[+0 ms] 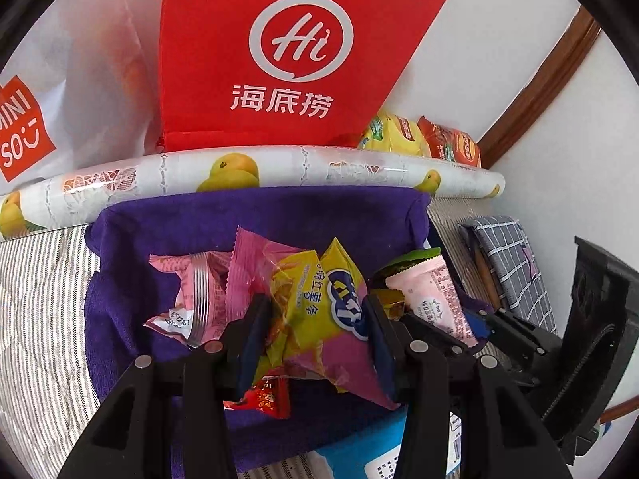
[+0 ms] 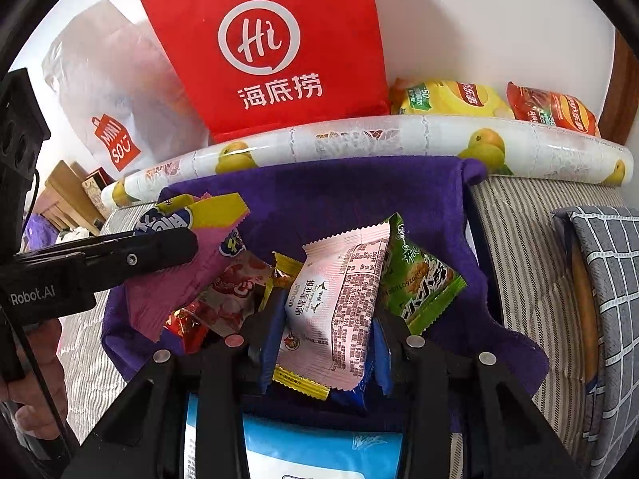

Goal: Organize snacks
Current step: 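Lower and release the pink packet and chip bag onto the purple towel, then move both tools back toward the remaining pink candy wrappers on the bed, then grasp the pink-white candy stick with the right tool while the left tool grasps the pink candy, then lift and carry the candy stick and pink candy toward the purple towel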

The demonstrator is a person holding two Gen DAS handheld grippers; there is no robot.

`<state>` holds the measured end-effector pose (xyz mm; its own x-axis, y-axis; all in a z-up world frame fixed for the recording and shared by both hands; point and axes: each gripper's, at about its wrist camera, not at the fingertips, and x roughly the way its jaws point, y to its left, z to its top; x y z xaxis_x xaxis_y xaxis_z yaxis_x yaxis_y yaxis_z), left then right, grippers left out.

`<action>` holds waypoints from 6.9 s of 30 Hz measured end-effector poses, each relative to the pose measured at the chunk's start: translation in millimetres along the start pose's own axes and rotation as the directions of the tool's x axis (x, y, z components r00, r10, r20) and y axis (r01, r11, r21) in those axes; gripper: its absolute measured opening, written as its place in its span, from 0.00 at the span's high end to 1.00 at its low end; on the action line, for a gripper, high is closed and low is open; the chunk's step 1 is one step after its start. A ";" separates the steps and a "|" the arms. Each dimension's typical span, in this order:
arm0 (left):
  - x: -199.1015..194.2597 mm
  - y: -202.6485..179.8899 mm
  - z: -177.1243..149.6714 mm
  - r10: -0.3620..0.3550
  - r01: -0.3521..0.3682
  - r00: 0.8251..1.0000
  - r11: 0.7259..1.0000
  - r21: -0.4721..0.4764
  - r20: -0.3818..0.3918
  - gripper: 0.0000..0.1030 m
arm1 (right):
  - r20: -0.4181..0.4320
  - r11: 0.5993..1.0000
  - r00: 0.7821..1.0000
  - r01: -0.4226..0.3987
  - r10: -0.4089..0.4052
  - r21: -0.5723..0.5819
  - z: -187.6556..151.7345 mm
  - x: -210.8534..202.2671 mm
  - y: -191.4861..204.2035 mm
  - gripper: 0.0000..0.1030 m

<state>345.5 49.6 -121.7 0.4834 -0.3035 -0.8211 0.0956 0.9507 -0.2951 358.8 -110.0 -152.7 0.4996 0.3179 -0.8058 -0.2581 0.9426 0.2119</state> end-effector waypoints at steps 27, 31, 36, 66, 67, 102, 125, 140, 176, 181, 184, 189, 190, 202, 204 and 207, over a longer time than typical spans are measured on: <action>-2.3 -8.4 1.1 -0.031 0.031 1.000 0.999 0.025 0.001 0.47 | 0.054 0.999 0.998 0.041 -0.042 0.016 -16.9 -42.9 1.9 0.55; -12.7 -14.1 0.3 -0.043 0.042 0.999 0.998 0.038 0.030 0.40 | 0.063 0.999 0.997 0.050 -0.050 0.013 -21.8 -54.7 2.1 0.55; -32.4 -20.1 -2.9 -0.058 0.055 0.997 0.997 0.049 0.060 0.38 | 0.086 0.998 0.995 0.056 -0.058 0.023 -30.5 -75.0 2.0 0.52; -133.2 32.5 -149.8 0.039 -0.032 0.995 0.996 -0.083 0.088 0.38 | 0.027 0.970 0.980 -0.190 0.197 -0.153 -197.1 -118.1 76.6 0.48; -133.3 34.0 -152.7 0.037 -0.029 0.996 0.996 -0.086 0.087 0.38 | 0.026 0.967 0.980 -0.189 0.196 -0.169 -202.4 -117.8 78.7 0.43; -122.6 48.4 -182.6 0.027 -0.021 0.999 0.991 -0.129 0.044 0.38 | 0.067 0.961 0.996 -0.039 0.060 -0.273 -214.1 -122.5 82.4 0.79; -100.4 26.2 -184.4 0.014 -0.014 1.000 0.998 -0.061 -0.001 0.38 | 0.041 0.997 0.997 -0.071 0.072 -0.032 -183.8 -81.6 36.2 0.81; -60.2 -10.2 -204.0 -0.076 0.077 0.990 0.997 0.009 -0.119 0.38 | 0.109 1.000 0.994 0.020 -0.020 0.007 -198.6 -137.8 0.0 0.81; -39.6 -68.0 -232.0 0.212 -0.210 0.977 0.937 0.279 0.023 0.48 | 0.086 0.998 0.995 0.050 -0.051 0.024 -232.0 -142.8 -25.8 0.80; -45.2 -61.4 -228.2 0.165 -0.160 0.986 0.960 0.231 -0.002 0.49 | 0.087 0.998 0.995 0.052 -0.053 0.020 -230.1 -145.6 -23.9 0.80; -52.2 -56.4 -225.2 0.124 -0.119 0.992 0.974 0.191 -0.013 0.49 | 0.088 0.999 0.995 0.047 -0.048 0.017 -228.8 -148.5 -21.6 0.80; -69.1 -55.9 -219.4 0.080 -0.079 0.997 0.983 0.166 0.001 0.49 | 0.098 0.999 0.994 0.043 -0.043 0.003 -223.3 -155.0 -12.2 0.80; -72.1 -56.5 -217.8 0.079 -0.079 0.997 0.983 0.166 0.007 0.49 | 0.100 0.999 0.994 0.043 -0.043 0.000 -222.3 -156.1 -10.5 0.80; -103.7 -63.0 -180.3 0.064 -0.075 0.995 0.986 0.147 0.078 0.49 | 0.151 0.999 0.988 0.033 -0.029 -0.026 -183.9 -173.5 10.5 0.80; -109.0 -63.9 -172.9 0.058 -0.071 0.994 0.987 0.143 0.093 0.49 | 0.162 0.999 0.986 0.035 -0.030 -0.029 -175.4 -175.9 12.4 0.80; -113.3 -66.0 -164.0 0.053 -0.068 0.993 0.988 0.141 0.107 0.49 | 0.184 0.999 0.983 0.030 -0.023 -0.035 -164.3 -178.1 13.8 0.80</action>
<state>141.7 10.7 -89.3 0.5778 -0.2438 -0.7789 0.1843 0.9687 -0.1664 130.4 -170.4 -97.2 0.6488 0.3095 -0.6952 -0.2718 0.9475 0.1681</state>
